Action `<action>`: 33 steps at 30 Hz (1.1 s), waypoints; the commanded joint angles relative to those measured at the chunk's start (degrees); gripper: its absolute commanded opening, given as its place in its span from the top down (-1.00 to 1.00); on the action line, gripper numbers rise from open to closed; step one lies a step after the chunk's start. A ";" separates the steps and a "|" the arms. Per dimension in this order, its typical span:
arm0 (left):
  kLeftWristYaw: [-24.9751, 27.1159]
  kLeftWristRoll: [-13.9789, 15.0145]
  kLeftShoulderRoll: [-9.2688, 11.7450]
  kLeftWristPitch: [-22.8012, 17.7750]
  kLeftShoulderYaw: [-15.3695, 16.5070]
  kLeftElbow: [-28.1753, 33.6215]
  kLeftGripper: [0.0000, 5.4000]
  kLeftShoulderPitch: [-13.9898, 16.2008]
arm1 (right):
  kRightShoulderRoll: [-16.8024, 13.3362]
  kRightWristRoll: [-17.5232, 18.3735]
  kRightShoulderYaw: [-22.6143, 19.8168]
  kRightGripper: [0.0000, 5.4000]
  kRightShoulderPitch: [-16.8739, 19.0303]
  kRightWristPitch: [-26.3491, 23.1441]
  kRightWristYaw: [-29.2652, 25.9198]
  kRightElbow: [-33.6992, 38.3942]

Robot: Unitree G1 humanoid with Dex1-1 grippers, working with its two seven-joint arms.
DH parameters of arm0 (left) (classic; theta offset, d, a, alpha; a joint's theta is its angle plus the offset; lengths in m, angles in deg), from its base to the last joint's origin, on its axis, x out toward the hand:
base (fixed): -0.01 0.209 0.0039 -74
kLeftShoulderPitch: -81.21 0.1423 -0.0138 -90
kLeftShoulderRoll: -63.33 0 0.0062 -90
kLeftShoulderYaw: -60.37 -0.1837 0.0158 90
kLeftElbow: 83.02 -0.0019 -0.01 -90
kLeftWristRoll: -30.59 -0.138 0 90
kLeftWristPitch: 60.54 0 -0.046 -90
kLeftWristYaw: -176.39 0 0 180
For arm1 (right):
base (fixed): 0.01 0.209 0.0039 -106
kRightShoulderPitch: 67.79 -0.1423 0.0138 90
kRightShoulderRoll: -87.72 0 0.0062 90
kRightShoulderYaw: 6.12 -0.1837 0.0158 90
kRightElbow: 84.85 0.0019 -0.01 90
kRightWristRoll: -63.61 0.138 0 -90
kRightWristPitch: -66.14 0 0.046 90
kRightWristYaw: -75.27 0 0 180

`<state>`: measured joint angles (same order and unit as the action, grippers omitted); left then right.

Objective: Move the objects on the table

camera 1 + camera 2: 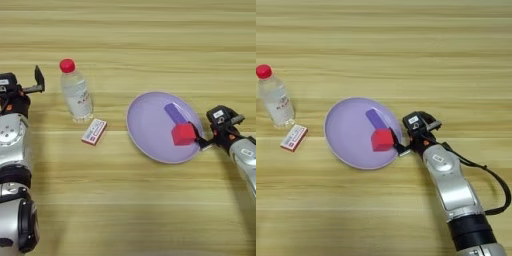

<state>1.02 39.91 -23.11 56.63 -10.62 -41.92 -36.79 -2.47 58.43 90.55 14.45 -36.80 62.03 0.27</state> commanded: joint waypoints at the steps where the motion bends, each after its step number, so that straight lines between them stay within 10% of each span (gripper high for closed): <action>1: -0.10 -0.15 0.06 -0.79 -0.31 0.46 -1.00 -0.03 | -1.41 -0.90 -1.34 -1.00 -0.02 -0.13 0.33 -1.61; 21: -0.29 -0.21 -0.07 -0.79 -0.41 0.63 -1.00 -0.04 | -7.82 -1.77 -9.09 -1.00 -0.27 2.48 2.16 -6.22; 33: -0.34 -0.25 -0.06 -0.74 -0.47 0.50 -1.00 -0.07 | -6.69 1.64 -11.52 -1.00 -0.61 3.78 1.03 -3.86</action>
<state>0.89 39.90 -23.13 56.63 -10.76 -41.91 -36.79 -10.14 58.56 79.28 14.15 -33.34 64.33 -5.26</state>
